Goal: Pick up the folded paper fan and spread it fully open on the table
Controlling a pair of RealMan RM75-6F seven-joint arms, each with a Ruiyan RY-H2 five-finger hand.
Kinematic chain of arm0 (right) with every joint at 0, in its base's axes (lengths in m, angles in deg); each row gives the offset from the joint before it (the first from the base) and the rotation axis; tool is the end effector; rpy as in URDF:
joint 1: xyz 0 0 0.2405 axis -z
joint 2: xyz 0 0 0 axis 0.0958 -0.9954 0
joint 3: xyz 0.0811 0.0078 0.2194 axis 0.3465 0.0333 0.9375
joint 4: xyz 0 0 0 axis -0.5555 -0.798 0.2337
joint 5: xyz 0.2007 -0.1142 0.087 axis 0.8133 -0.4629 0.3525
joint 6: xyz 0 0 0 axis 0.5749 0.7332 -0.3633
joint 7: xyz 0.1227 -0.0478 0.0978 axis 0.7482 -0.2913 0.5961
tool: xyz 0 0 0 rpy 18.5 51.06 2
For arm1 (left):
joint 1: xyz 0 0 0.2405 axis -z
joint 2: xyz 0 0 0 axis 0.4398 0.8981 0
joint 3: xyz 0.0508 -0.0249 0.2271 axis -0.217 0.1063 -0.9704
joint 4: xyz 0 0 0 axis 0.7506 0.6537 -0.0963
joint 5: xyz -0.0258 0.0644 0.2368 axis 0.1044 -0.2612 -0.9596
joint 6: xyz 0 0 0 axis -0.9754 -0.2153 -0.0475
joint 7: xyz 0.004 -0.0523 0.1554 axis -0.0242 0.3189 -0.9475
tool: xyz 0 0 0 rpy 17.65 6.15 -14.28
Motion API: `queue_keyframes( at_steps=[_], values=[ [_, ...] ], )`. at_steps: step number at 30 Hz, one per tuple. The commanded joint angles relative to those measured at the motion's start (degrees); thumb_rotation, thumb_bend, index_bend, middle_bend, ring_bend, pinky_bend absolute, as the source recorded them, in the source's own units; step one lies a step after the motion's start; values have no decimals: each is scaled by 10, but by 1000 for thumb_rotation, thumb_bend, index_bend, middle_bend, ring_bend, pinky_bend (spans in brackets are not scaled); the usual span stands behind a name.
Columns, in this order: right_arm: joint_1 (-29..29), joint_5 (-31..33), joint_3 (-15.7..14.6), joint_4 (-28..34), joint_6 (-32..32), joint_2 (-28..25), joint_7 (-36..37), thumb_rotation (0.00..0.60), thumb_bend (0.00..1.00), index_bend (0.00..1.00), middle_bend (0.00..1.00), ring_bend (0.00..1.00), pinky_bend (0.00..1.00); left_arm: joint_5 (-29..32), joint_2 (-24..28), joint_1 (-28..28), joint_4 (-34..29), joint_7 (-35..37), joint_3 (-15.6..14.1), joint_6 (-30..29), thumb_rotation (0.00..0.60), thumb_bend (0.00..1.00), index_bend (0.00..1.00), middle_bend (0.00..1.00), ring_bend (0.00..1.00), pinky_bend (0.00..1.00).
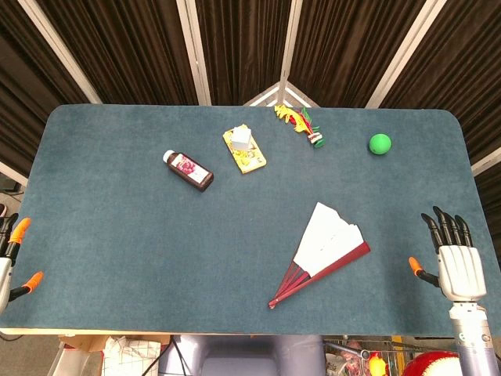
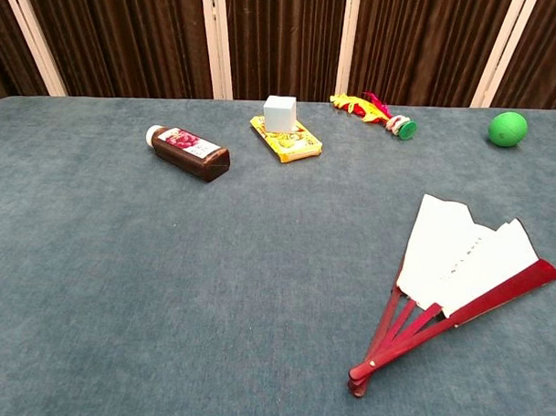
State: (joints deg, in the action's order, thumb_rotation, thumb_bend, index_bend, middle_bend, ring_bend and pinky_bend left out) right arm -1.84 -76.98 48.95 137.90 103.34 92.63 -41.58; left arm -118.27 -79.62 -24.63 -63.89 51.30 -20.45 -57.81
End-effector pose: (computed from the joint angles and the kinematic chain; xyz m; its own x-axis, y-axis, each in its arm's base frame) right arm -0.3033 -0.2328 0.0992 0.3837 0.0940 0.9186 -0.9215 -0.0263 0.3876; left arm -0.2995 0.1839 0.1247 0.5383 -0.1021 0.8366 0.8419 0.0192 -0.5393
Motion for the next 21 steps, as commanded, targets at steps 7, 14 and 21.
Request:
queue_keyframes(
  at_steps=[7,14,21],
  values=[
    [4,0,-5,0,1,-3,-1,600,266,134,54,81,45,-11,-2,-1,-8,-4,-2,-7,600,71,0,0,0,0],
    [8,-3,-8,6,4,-9,10,600,267,153,53,80,45,-20,-7,5,-2,-12,-3,-2,600,71,0,0,0,0],
    [6,-14,-12,11,5,-9,3,600,267,163,54,80,45,-22,-4,-1,-7,-7,-6,-11,600,71,0,0,0,0]
  ],
)
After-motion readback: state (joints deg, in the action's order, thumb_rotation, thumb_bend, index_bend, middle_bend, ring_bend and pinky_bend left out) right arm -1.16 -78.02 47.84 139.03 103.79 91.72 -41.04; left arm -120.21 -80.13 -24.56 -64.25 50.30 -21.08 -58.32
